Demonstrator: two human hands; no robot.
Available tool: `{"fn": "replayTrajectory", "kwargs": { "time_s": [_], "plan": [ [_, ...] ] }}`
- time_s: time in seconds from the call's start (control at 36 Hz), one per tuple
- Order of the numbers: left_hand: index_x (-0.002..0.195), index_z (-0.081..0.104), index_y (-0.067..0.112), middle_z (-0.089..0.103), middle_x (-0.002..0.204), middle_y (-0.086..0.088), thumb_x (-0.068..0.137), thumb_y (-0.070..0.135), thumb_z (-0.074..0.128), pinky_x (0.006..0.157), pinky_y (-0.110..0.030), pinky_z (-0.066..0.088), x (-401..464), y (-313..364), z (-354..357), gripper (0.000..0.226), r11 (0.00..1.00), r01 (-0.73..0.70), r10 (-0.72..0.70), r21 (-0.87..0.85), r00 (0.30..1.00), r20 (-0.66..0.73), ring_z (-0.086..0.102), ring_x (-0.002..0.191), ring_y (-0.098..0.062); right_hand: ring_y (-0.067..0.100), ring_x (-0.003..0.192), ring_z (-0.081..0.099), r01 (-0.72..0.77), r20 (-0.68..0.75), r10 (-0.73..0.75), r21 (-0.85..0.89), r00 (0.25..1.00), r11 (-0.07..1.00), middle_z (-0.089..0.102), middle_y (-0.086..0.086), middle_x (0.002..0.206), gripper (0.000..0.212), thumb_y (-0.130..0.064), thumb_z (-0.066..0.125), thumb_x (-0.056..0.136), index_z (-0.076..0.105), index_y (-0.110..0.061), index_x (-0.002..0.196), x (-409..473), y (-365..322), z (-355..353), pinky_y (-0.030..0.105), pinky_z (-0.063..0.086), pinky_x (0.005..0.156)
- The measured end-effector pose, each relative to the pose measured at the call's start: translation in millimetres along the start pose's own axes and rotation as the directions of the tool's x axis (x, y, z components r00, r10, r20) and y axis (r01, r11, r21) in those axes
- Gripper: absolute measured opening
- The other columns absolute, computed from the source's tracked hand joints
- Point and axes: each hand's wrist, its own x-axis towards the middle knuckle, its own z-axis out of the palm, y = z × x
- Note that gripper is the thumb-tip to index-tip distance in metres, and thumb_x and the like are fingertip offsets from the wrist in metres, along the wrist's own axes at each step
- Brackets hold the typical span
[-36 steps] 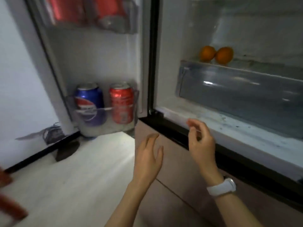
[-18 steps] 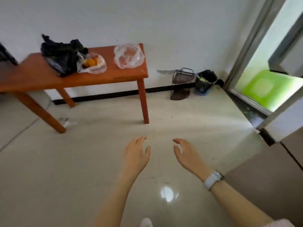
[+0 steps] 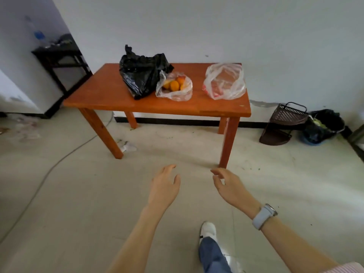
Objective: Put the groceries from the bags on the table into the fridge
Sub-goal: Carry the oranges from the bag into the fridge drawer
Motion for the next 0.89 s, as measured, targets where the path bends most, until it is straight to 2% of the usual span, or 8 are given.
{"fn": "replayTrajectory", "kwargs": {
  "time_s": [0.11, 0.28, 0.5, 0.56, 0.64, 0.69, 0.78, 0.89],
  "plan": [
    [0.134, 0.043, 0.015, 0.044, 0.139, -0.006, 0.096, 0.026, 0.045, 0.106, -0.039, 0.032, 85.4, 1.8, -4.6, 0.040, 1.000, -0.002, 0.002, 0.002, 1.000, 0.023, 0.041, 0.128, -0.024, 0.019, 0.114, 0.054, 0.029, -0.020, -0.029, 0.012, 0.999, 0.999, 0.057, 0.007, 0.126, 0.031, -0.016, 0.045, 0.094, 0.053, -0.009, 0.124, 91.2, -2.8, -9.4, 0.020, 0.036, 0.094],
    [0.132, 0.046, 0.013, 0.046, 0.137, -0.005, 0.095, 0.021, 0.048, 0.102, -0.026, 0.030, 225.5, 14.7, -28.3, 0.038, 0.999, -0.032, 0.032, -0.036, 0.999, 0.021, 0.042, 0.126, -0.019, 0.019, 0.112, 0.055, 0.043, -0.006, -0.043, 0.002, 0.999, 0.999, 0.055, 0.006, 0.128, 0.034, -0.018, 0.042, 0.095, 0.050, -0.011, 0.127, 228.3, -16.2, -31.9, 0.023, 0.038, 0.092],
    [0.129, 0.050, 0.013, 0.052, 0.130, -0.004, 0.093, 0.017, 0.052, 0.098, -0.026, 0.035, 356.1, 0.9, -42.3, 0.037, 0.997, 0.007, -0.010, -0.071, 0.999, -0.035, 0.049, 0.118, -0.018, 0.026, 0.108, 0.054, 0.116, -0.014, -0.117, -0.081, 0.993, 0.990, 0.046, 0.010, 0.132, 0.041, -0.014, 0.043, 0.093, 0.041, -0.012, 0.134, 378.0, -36.3, -43.7, 0.033, 0.042, 0.091],
    [0.130, 0.049, 0.014, 0.051, 0.131, -0.003, 0.093, 0.017, 0.052, 0.096, -0.023, 0.035, 386.8, -6.7, -41.7, 0.037, 0.998, 0.004, -0.006, -0.066, 0.999, -0.036, 0.048, 0.119, -0.017, 0.030, 0.106, 0.056, 0.123, -0.028, -0.127, -0.112, 0.991, 0.986, 0.044, 0.011, 0.133, 0.041, -0.013, 0.043, 0.093, 0.041, -0.012, 0.134, 413.3, -40.4, -43.5, 0.040, 0.045, 0.089],
    [0.130, 0.050, 0.013, 0.050, 0.131, -0.003, 0.093, 0.015, 0.051, 0.092, -0.018, 0.032, 442.2, -16.9, -40.5, 0.037, 0.998, -0.026, 0.023, -0.057, 0.999, -0.046, 0.048, 0.120, -0.016, 0.030, 0.095, 0.059, 0.092, -0.075, -0.102, -0.128, 0.992, 0.988, 0.043, 0.011, 0.132, 0.042, -0.012, 0.041, 0.094, 0.038, -0.012, 0.136, 469.1, -48.0, -40.7, 0.041, 0.048, 0.082],
    [0.127, 0.051, 0.011, 0.053, 0.126, -0.004, 0.092, 0.014, 0.051, 0.090, -0.021, 0.036, 481.8, -22.9, -38.7, 0.035, 0.998, -0.053, 0.051, -0.043, 0.998, -0.037, 0.051, 0.115, -0.019, 0.029, 0.089, 0.060, 0.092, -0.090, -0.106, -0.149, 0.990, 0.985, 0.041, 0.011, 0.132, 0.041, -0.012, 0.038, 0.094, 0.037, -0.011, 0.135, 506.4, -52.2, -34.6, 0.041, 0.050, 0.078],
    [0.120, 0.054, 0.013, 0.056, 0.118, -0.006, 0.090, 0.013, 0.051, 0.093, -0.040, 0.044, 539.7, -31.5, -32.6, 0.030, 0.993, -0.109, 0.111, 0.047, 0.993, -0.041, 0.053, 0.111, -0.027, 0.033, 0.084, 0.061, 0.149, -0.020, -0.161, -0.271, 0.987, 0.951, 0.040, 0.011, 0.136, 0.040, -0.010, 0.038, 0.094, 0.038, -0.010, 0.134, 561.3, -54.9, -20.2, 0.042, 0.051, 0.071],
    [0.127, 0.050, 0.020, 0.049, 0.133, 0.000, 0.092, 0.020, 0.050, 0.101, -0.043, 0.035, 601.7, -37.0, -22.5, 0.036, 0.952, -0.189, 0.188, 0.239, 0.982, 0.025, 0.043, 0.126, -0.023, 0.037, 0.109, 0.054, 0.215, 0.187, -0.145, -0.434, 0.971, 0.875, 0.033, 0.009, 0.144, 0.046, -0.006, 0.037, 0.091, 0.034, -0.010, 0.137, 618.2, -48.0, 0.8, 0.045, 0.046, 0.076]
  ]
}}
